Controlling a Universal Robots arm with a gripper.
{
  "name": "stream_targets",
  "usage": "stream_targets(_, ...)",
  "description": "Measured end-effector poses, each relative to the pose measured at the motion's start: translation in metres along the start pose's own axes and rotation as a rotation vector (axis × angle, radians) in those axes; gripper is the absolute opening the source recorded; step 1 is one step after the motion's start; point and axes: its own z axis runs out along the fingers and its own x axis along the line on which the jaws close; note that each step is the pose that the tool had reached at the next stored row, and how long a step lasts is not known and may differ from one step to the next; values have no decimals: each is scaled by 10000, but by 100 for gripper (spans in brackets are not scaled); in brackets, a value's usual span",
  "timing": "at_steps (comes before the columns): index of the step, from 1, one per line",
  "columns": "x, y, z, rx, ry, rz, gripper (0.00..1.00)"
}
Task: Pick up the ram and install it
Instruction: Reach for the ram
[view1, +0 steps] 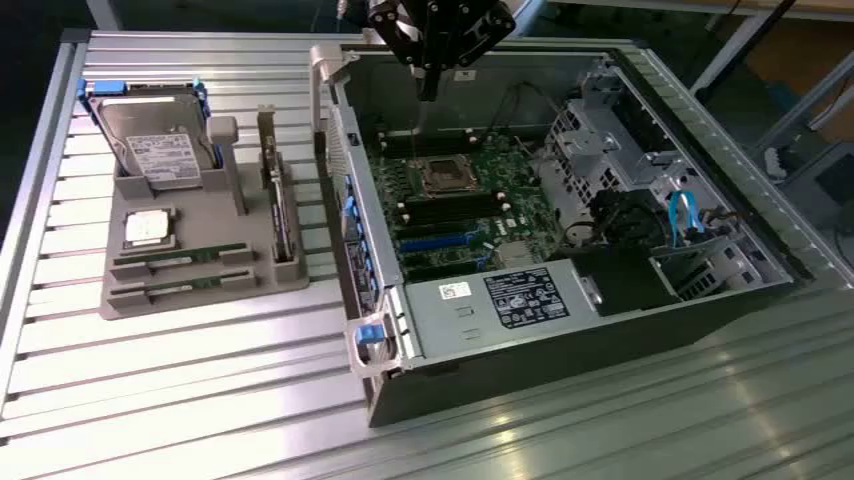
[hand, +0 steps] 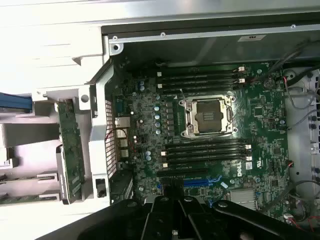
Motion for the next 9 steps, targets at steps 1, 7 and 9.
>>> stream_targets(1,0,0,0,-1,0,0,10)
stream_targets(7,0,0,0,0,0,0,10)
stream_targets(9,0,0,0,-1,0,0,10)
